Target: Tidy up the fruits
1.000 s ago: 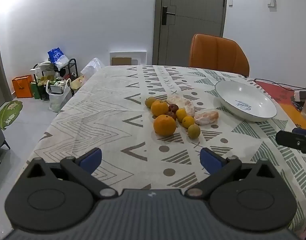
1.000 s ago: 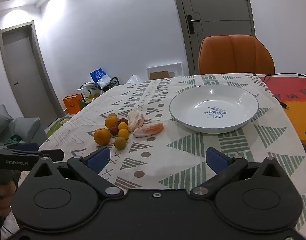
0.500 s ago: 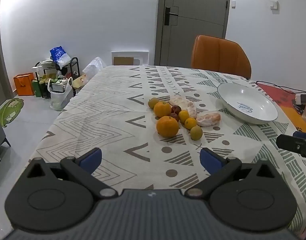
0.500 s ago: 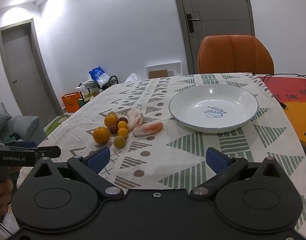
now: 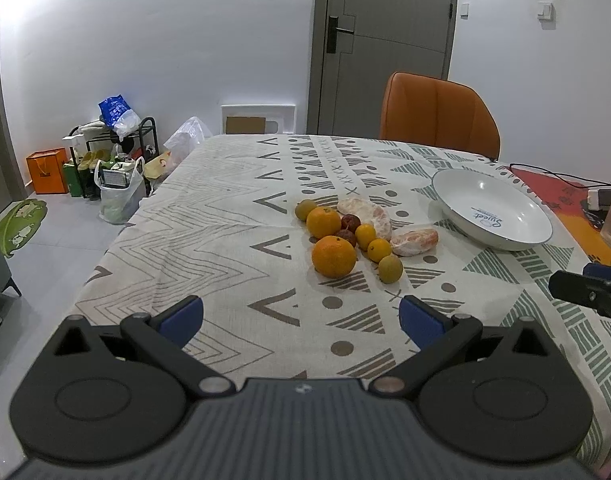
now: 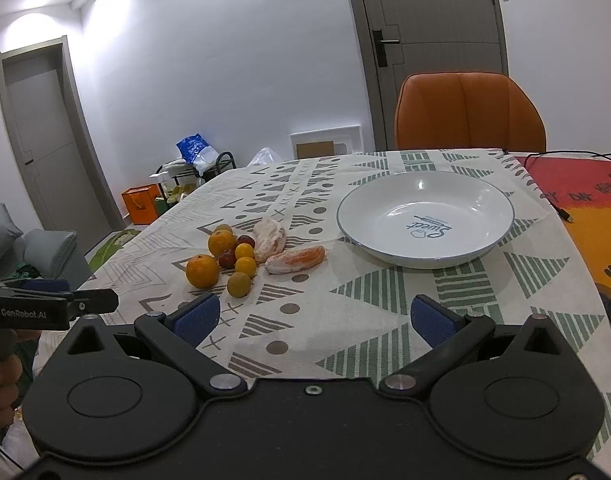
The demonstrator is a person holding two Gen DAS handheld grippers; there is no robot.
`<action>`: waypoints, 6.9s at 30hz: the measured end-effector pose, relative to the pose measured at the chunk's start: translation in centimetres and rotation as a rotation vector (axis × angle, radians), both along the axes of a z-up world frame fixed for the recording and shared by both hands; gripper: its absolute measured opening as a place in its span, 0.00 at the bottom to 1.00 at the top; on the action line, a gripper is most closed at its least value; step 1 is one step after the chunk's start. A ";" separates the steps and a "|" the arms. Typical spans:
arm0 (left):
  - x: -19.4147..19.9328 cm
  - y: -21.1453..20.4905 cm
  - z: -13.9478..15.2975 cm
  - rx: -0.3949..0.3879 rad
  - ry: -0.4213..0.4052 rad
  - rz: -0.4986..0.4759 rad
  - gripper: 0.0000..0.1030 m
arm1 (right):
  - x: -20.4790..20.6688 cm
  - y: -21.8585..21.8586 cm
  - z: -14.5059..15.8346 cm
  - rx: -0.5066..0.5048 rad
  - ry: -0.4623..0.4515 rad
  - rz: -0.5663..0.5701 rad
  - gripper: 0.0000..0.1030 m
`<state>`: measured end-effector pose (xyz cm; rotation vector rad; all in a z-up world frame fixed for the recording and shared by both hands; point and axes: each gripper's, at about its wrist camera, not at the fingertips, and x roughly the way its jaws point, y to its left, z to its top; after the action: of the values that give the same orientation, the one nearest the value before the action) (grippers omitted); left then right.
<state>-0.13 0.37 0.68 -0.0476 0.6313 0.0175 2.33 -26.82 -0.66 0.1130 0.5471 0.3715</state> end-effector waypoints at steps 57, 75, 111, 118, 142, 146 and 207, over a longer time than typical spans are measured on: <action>-0.2 1.0 1.3 -0.019 -0.063 0.032 1.00 | 0.3 0.3 0.4 0.024 0.002 0.020 1.00; 2.5 0.9 -0.4 -0.073 -0.060 0.028 0.98 | 2.3 0.8 -0.9 -0.020 0.005 0.037 1.00; 8.7 -1.0 -3.8 -0.125 0.014 -0.053 0.65 | 7.5 1.5 -3.6 0.033 0.058 0.147 0.82; 10.5 -0.8 -4.9 -0.138 0.037 -0.057 0.61 | 8.6 2.3 -3.8 0.024 0.071 0.156 0.80; 9.4 4.3 -5.0 -0.189 0.038 0.035 0.39 | 10.6 7.8 -4.9 0.009 0.117 0.261 0.73; 9.0 5.1 -4.9 -0.193 0.033 0.050 0.39 | 11.0 8.6 -5.3 -0.005 0.134 0.267 0.68; 10.9 -1.6 -2.6 -0.132 -0.007 -0.087 0.39 | 12.7 -2.3 -2.6 0.011 -0.030 0.010 0.23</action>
<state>10.78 -1.19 -1.96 -0.1480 0.6268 -0.1081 15.06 -29.17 -3.24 0.1147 0.5165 0.3855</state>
